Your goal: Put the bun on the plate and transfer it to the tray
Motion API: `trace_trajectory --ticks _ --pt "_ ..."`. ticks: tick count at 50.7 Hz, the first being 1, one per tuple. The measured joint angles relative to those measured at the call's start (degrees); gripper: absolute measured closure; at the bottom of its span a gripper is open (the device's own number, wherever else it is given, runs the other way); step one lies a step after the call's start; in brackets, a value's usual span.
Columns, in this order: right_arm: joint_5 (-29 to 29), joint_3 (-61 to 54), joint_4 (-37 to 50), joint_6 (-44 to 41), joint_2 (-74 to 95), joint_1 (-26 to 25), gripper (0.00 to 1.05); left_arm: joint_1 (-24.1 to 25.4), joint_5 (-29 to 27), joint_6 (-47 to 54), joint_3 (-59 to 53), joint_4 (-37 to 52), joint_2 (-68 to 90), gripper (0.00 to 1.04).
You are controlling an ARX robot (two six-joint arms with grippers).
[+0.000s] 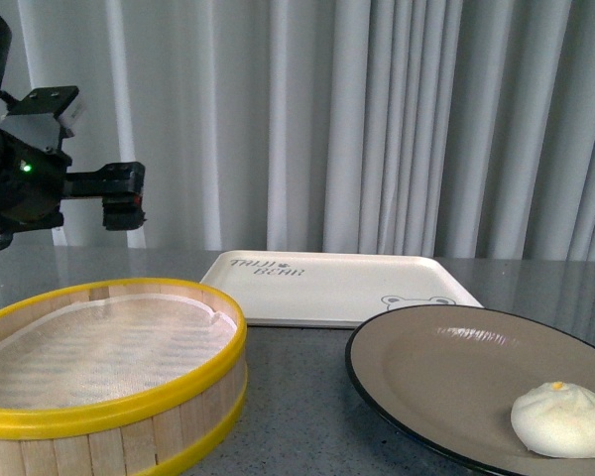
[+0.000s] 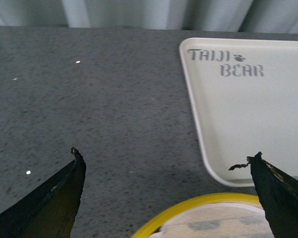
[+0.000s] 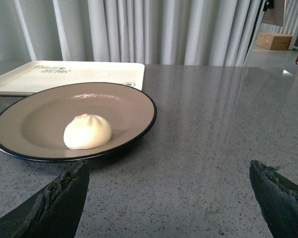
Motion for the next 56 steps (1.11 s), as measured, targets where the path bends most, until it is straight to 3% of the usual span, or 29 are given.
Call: trace_trajectory --ticks 7,11,17,33,35,56 --pt "-0.02 0.00 0.00 0.00 0.00 0.00 0.09 -0.31 -0.42 -0.13 -0.63 0.98 -0.57 0.07" --pt "0.00 0.00 0.00 0.00 0.02 0.00 0.09 -1.27 -6.36 0.17 -11.41 21.27 -4.31 0.25" --pt "0.00 0.00 0.00 0.00 0.00 0.00 0.09 -0.96 -6.36 0.17 -23.80 34.64 -10.19 0.43" --pt "0.00 0.00 0.00 0.00 0.00 0.00 0.09 1.07 -5.55 0.17 -48.06 45.53 -22.69 0.95" --pt "0.00 0.00 0.00 0.00 0.00 0.00 0.09 1.90 -3.45 0.04 -50.97 46.45 -24.57 1.01" --pt "-0.02 0.00 0.00 0.00 0.00 0.00 0.09 3.80 -2.91 0.22 -69.29 47.60 -42.01 1.01"
